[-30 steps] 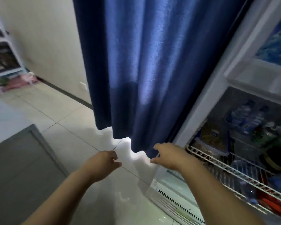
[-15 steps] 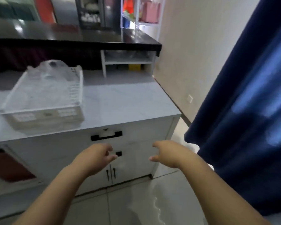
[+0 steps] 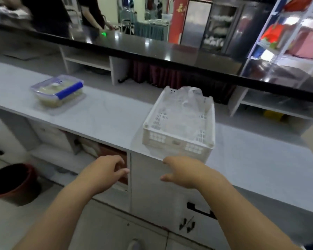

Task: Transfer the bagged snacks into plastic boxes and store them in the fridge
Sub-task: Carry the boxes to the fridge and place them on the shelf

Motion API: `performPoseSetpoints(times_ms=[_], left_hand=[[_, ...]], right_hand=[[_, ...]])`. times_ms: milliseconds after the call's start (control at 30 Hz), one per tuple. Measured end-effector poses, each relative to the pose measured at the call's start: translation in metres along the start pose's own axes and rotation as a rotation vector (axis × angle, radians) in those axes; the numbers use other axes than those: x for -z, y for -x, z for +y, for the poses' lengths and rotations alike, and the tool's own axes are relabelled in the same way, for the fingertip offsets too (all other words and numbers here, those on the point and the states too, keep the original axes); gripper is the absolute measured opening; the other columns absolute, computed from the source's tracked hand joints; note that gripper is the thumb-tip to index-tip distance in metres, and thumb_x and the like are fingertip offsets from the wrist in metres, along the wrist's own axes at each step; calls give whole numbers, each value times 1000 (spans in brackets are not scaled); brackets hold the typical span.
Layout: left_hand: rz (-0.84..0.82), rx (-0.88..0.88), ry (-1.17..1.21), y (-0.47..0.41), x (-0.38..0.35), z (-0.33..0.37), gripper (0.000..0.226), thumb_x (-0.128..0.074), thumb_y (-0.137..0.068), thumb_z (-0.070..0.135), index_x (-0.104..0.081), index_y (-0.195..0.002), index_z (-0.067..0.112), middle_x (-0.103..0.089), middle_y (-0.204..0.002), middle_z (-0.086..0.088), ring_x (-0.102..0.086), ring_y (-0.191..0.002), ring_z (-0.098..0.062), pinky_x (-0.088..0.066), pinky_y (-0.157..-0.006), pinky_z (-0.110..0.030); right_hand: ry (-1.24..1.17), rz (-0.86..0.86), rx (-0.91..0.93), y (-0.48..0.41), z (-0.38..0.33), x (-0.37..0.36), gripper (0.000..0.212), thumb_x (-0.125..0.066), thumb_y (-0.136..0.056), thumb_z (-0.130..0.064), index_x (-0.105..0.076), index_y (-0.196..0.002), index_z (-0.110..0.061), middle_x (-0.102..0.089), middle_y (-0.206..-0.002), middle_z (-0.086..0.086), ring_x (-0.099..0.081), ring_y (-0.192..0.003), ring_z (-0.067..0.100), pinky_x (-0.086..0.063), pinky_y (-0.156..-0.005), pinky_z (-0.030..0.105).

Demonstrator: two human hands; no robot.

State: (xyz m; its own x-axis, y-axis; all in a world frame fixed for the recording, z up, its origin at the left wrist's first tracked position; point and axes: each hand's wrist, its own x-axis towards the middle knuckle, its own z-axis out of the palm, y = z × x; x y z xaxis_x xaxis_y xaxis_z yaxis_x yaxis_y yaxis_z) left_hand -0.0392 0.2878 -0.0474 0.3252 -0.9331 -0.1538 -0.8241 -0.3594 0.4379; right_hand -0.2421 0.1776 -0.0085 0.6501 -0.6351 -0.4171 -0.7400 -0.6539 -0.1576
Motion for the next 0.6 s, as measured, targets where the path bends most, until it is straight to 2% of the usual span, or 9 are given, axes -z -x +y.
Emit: performPoseSetpoints(times_ms=[300, 400, 600], left_hand=[[152, 160, 127, -75, 81, -104, 27, -59, -88, 42, -63, -106, 23, -65, -96, 9, -59, -88, -9, -49, -78, -28], [215, 229, 159, -87, 103, -142, 26, -58, -87, 44, -62, -105, 26, -64, -95, 11, -59, -87, -7, -50, -78, -28], [235, 293, 215, -119, 141, -231, 28, -59, -86, 44, -63, -107, 26, -62, -94, 11, -58, -86, -5, -51, -81, -30]], right_hand=[[77, 77, 232, -148, -98, 80, 62, -53, -89, -54, -36, -142, -26, -51, -137, 1, -50, -121, 24, -44, -97, 40], [90, 95, 259, -188, -128, 99, 61, -51, -89, -54, -36, -141, -26, -52, -136, 1, -52, -117, 23, -46, -94, 38], [64, 138, 235, -266, -189, 113, 55, -50, -90, -54, -41, -137, -26, -55, -130, 0, -53, -114, 22, -46, -91, 37]])
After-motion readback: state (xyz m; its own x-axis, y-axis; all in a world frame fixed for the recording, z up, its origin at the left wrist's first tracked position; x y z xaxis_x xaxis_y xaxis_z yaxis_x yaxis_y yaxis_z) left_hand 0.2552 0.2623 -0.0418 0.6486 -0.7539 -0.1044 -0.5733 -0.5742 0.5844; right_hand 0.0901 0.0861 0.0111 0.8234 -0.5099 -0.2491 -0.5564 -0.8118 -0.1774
